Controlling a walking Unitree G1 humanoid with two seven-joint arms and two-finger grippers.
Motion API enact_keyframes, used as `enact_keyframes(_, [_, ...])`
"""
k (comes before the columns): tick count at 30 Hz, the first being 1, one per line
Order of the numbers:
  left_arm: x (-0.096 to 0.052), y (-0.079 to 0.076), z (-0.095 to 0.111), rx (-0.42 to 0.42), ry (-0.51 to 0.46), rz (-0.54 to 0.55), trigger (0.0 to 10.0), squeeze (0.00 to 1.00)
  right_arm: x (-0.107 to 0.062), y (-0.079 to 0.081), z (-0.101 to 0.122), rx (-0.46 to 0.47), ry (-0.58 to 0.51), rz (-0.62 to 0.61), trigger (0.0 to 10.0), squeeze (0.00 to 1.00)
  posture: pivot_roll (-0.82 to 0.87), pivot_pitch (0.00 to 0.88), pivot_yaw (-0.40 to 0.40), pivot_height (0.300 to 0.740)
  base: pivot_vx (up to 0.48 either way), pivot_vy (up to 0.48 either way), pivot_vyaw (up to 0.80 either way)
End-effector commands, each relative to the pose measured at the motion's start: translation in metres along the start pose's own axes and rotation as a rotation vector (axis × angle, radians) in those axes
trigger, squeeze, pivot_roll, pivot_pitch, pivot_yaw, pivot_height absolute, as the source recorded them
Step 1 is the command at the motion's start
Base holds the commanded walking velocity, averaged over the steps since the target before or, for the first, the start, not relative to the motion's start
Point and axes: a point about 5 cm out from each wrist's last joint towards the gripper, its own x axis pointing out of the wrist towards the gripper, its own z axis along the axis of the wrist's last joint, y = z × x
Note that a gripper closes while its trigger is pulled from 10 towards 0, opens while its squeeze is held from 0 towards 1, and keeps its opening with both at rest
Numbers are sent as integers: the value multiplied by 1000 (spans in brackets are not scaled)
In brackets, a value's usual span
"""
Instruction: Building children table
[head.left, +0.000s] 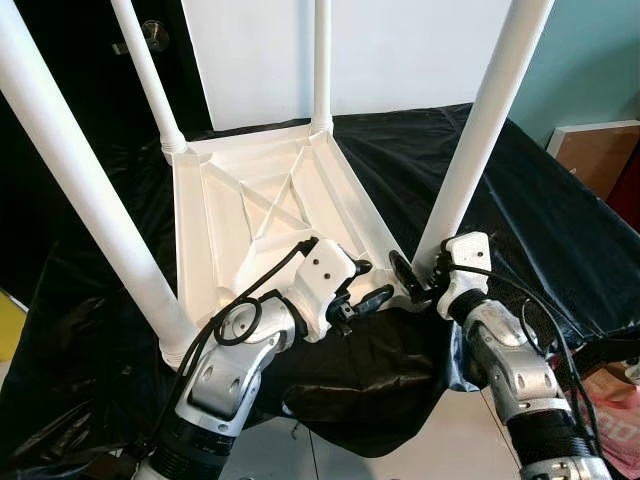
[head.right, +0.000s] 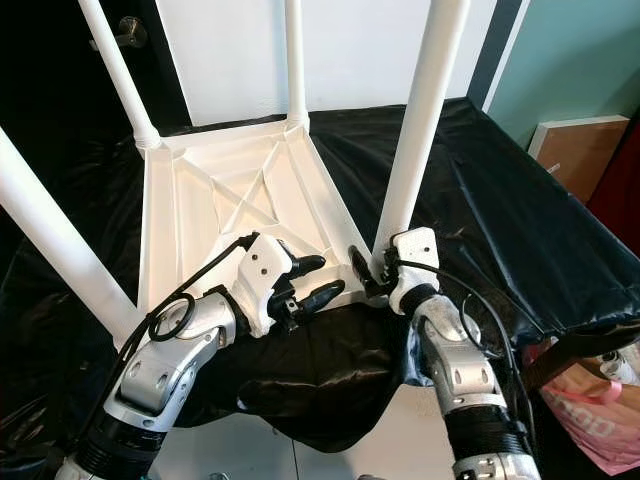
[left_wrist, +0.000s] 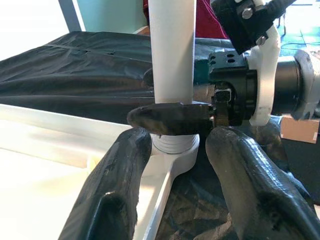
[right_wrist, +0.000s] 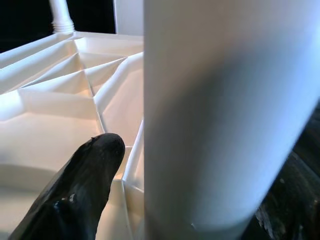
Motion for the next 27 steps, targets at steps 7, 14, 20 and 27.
enact_keyframes(7, [1,1,0,-1,-3,26,10000,0,8,-10,6,-45,-6,166,10000,0,-147,27,2,740,0,0,0])
enact_keyframes(14, [0,2,1,2,-5,37,10000,0,12,-14,1,-69,26,185,0,0,-126,18,-9,740,0,0,0])
enact_keyframes(20, [-4,2,0,1,-1,56,10000,0,7,-13,-10,-41,52,200,0,0,-108,15,-20,740,0,0,0])
enact_keyframes(27, [-5,3,-1,-4,0,63,10000,0,6,-9,-15,-13,60,137,10000,0,-116,20,-23,740,0,0,0])
